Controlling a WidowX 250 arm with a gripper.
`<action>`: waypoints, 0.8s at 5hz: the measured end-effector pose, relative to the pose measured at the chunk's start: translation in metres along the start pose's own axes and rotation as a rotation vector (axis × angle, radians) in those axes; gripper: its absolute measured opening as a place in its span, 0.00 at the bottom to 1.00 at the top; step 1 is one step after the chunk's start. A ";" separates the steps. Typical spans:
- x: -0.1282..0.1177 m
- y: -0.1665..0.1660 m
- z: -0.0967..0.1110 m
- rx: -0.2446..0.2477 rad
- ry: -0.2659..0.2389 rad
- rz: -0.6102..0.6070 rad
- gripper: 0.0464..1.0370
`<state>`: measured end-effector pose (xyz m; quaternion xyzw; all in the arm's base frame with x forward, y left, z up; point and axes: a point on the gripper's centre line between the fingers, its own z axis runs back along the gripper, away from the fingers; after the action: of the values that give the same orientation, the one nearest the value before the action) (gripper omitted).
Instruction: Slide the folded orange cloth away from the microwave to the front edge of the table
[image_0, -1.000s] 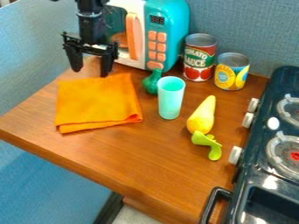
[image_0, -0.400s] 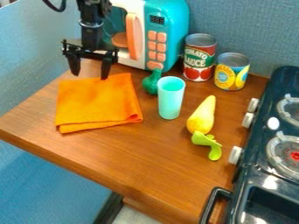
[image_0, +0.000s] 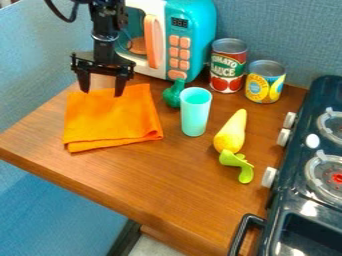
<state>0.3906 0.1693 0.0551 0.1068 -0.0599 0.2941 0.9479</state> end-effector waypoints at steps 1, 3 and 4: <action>-0.007 -0.007 -0.007 0.018 -0.009 -0.006 0.96; -0.024 -0.012 -0.025 0.025 0.038 0.017 0.96; -0.028 -0.012 -0.025 0.029 0.049 0.026 0.96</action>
<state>0.3754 0.1506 0.0237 0.1127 -0.0340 0.3099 0.9435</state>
